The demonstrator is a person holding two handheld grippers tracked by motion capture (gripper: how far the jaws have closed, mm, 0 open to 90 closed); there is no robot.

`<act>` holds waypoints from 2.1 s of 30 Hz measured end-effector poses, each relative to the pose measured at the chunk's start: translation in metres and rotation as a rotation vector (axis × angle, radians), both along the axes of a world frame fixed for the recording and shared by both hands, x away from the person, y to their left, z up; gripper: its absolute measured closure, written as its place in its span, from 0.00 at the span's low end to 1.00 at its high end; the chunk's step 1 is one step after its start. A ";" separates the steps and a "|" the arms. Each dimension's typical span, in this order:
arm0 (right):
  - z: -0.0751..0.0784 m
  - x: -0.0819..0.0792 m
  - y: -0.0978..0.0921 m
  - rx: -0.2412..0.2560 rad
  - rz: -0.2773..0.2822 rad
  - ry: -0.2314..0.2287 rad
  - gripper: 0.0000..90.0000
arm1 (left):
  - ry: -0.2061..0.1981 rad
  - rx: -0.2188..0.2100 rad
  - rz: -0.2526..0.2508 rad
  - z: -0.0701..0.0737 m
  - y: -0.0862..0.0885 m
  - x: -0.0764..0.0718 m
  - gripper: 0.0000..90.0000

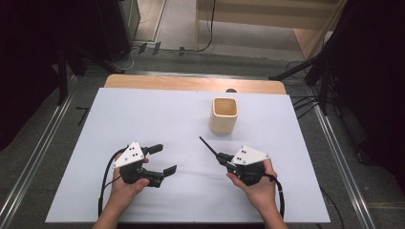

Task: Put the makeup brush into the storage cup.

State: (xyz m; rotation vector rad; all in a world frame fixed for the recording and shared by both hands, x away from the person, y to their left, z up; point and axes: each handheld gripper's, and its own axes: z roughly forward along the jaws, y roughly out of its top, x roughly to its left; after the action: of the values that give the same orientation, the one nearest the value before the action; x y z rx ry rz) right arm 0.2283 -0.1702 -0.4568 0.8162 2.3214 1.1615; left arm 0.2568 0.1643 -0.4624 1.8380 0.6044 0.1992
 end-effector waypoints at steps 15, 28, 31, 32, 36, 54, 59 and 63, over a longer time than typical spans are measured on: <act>-0.003 -0.008 0.026 -0.059 0.206 -0.023 0.94 | 0.040 0.004 -0.069 0.001 -0.007 -0.001 0.29; -0.007 -0.012 0.037 -0.119 0.311 -0.027 0.94 | 0.102 0.021 -0.192 -0.001 -0.015 -0.002 0.52; -0.008 -0.012 0.039 -0.124 0.323 -0.027 0.94 | 0.104 0.026 -0.201 -0.001 -0.016 -0.001 0.57; -0.008 -0.012 0.039 -0.129 0.326 -0.034 0.94 | 0.107 0.024 -0.212 -0.001 -0.016 -0.001 0.57; -0.009 -0.013 0.042 -0.139 0.344 -0.032 0.94 | 0.117 0.030 -0.227 -0.002 -0.017 -0.001 0.62; -0.010 -0.015 0.046 -0.163 0.386 -0.045 0.94 | 0.177 0.032 -0.319 -0.005 -0.021 0.004 0.78; -0.011 -0.014 0.047 -0.173 0.392 -0.048 0.94 | 0.191 0.037 -0.335 -0.006 -0.021 0.005 0.78; -0.012 -0.014 0.047 -0.176 0.403 -0.047 0.94 | 0.207 0.049 -0.352 -0.007 -0.024 0.005 0.78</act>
State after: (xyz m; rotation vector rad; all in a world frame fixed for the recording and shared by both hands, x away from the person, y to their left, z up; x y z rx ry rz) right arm 0.2144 -0.1230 -0.4686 0.2604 2.5765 1.0912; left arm 0.2619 0.1405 -0.4696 1.9935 0.4094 -0.2152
